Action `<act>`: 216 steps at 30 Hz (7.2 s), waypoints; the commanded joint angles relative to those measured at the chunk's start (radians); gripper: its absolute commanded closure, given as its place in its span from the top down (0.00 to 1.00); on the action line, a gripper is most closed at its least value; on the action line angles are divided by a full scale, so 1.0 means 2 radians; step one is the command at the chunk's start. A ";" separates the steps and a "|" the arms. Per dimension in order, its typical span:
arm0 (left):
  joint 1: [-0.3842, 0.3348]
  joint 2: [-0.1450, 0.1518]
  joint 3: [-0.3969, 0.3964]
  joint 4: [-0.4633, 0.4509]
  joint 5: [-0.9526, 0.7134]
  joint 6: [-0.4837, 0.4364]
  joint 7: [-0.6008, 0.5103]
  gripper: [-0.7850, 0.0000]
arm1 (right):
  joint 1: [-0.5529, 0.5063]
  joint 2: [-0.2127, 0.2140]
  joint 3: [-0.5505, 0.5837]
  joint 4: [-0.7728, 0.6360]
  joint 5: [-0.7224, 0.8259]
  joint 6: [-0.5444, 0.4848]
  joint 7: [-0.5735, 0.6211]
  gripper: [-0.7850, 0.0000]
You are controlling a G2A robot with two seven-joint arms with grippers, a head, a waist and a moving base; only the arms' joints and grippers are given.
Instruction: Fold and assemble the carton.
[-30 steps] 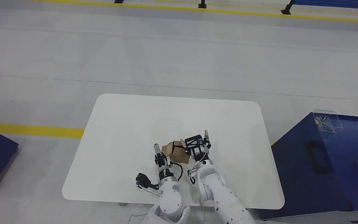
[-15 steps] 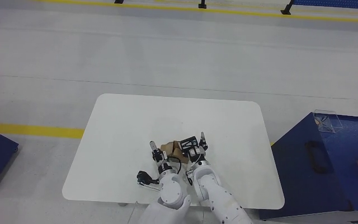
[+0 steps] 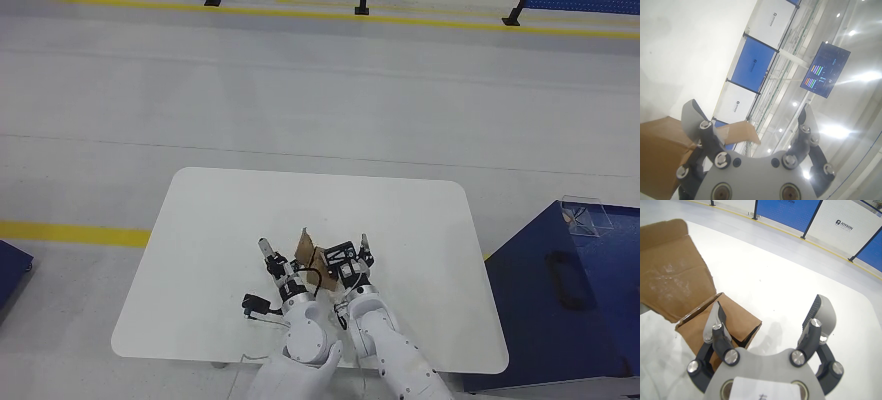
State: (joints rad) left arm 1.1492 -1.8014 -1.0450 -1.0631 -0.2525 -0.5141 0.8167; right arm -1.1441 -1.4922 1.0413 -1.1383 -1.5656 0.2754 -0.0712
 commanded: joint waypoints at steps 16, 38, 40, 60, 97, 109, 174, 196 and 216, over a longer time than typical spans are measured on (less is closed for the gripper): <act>-0.015 -0.014 0.002 0.031 -0.020 0.067 -0.039 1.00 | -0.037 0.026 0.124 -0.071 0.011 -0.039 0.050 1.00; 0.053 0.025 0.051 -0.097 -0.034 0.061 -0.090 1.00 | -0.019 0.025 0.129 -0.024 0.035 -0.055 0.054 1.00; 0.053 0.026 0.050 -0.095 -0.028 0.068 -0.095 1.00 | -0.025 0.026 0.134 -0.035 0.040 -0.063 0.049 1.00; 0.059 0.057 0.028 -0.120 0.212 0.349 -0.235 1.00 | -0.074 0.035 0.181 -0.132 0.099 -0.099 0.129 1.00; 0.031 0.046 0.036 -0.049 0.203 0.355 -0.300 0.55 | -0.039 0.036 0.140 -0.101 0.087 -0.126 0.178 1.00; 0.024 0.041 0.039 -0.038 0.206 0.355 -0.291 0.58 | -0.043 0.042 0.164 -0.108 0.111 -0.153 0.194 1.00; 0.057 0.044 0.027 -0.075 0.362 0.244 -0.210 1.00 | -0.003 0.050 0.161 -0.066 0.175 -0.138 0.221 1.00; 0.130 0.118 -0.035 -0.136 0.913 0.248 -0.294 1.00 | 0.148 0.016 0.012 0.132 0.112 -0.236 0.153 1.00; 0.035 0.102 0.025 0.038 0.932 0.284 -0.236 0.40 | 0.039 0.047 0.102 -0.011 0.134 -0.233 0.155 1.00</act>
State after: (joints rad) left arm 1.2243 -1.5970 -0.9974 -0.9944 1.6109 0.0489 0.3415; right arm -1.0610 -1.3994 1.2433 -1.1533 -1.2963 -0.1922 0.2356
